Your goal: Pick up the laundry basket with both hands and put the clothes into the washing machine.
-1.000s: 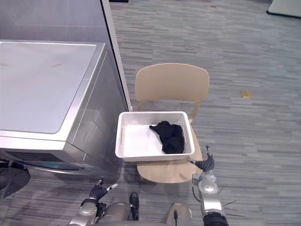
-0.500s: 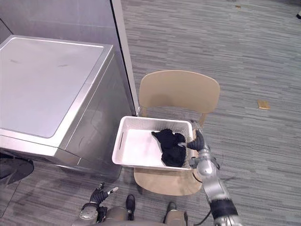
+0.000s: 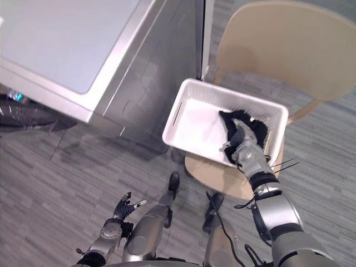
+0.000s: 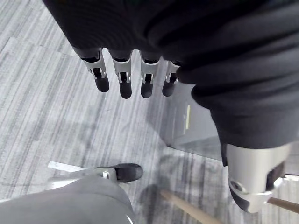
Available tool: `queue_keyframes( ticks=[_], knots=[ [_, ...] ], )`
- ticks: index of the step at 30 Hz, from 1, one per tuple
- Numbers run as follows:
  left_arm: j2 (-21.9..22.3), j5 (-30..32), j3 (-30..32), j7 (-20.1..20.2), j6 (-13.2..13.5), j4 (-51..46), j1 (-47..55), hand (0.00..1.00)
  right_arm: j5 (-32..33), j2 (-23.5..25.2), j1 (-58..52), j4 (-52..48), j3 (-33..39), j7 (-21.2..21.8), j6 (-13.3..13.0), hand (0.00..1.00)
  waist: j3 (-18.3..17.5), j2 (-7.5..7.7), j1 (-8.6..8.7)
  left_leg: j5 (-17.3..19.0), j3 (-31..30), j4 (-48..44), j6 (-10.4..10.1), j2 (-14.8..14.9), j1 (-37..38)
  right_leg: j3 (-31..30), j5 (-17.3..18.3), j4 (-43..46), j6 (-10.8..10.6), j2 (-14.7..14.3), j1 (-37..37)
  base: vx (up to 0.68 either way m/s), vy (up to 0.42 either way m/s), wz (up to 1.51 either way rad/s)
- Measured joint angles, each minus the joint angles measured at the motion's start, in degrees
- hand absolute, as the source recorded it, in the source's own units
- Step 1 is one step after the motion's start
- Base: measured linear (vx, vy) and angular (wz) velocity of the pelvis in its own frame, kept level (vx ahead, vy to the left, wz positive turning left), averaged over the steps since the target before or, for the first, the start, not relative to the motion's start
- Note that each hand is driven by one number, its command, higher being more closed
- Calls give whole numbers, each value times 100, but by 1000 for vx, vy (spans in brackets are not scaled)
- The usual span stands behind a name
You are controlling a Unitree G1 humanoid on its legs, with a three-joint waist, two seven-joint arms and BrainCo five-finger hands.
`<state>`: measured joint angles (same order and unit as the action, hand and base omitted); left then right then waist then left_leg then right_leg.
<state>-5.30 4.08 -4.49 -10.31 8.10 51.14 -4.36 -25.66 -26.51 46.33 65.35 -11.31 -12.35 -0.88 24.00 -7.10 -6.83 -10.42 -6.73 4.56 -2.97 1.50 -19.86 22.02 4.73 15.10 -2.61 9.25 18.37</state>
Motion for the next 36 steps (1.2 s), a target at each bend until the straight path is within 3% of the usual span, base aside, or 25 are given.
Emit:
queue_keyframes(
  ticks=[4,10,11,16,23,28,32,36],
  knots=[
    [4,-28,-50,-104,4,-10,-80,0,-247,-185,412,416,230,-118,162,0,62,-36,-18,-133,56,76,16,-63,-261,-38,27,257,-21,129,400,-87,26,5],
    [89,-151,-287,-227,5,-138,-197,0,-423,-392,822,708,755,-424,258,0,143,-207,-13,-227,59,81,28,-177,-630,-143,60,428,-79,256,865,-7,0,-2],
    [94,-193,-288,-227,5,-172,-198,0,-422,-403,883,758,766,-423,258,100,143,-207,-11,-242,59,80,40,-192,-655,-154,68,460,-90,275,907,48,-21,-2],
    [103,-223,-475,-204,8,-213,-289,0,-397,-554,1076,805,798,-364,258,100,144,-208,-15,-280,57,79,87,-217,-733,-204,81,488,-105,289,997,50,-25,2],
    [143,-245,-510,-93,18,-211,-512,0,467,-720,1264,781,216,116,230,100,147,-205,-25,-321,66,77,101,-219,-657,-296,88,496,-95,278,970,22,-42,-5],
    [172,-247,-503,-91,8,-210,-574,0,916,-703,1262,690,132,141,242,100,180,-192,-10,-321,57,78,101,-207,-398,-323,88,428,-93,250,708,8,-50,-4],
    [165,-243,-455,-91,-3,-203,-573,0,1047,-703,1185,-68,265,33,249,100,182,-187,39,-315,55,87,98,-144,-175,-322,71,236,-74,149,394,-14,-57,-1],
    [141,-238,-383,-93,-29,-114,-566,0,1705,-418,660,-1628,860,-228,101,100,158,-140,147,-287,73,93,71,-61,28,-324,49,52,-69,42,119,-14,-61,-1]
  ],
)
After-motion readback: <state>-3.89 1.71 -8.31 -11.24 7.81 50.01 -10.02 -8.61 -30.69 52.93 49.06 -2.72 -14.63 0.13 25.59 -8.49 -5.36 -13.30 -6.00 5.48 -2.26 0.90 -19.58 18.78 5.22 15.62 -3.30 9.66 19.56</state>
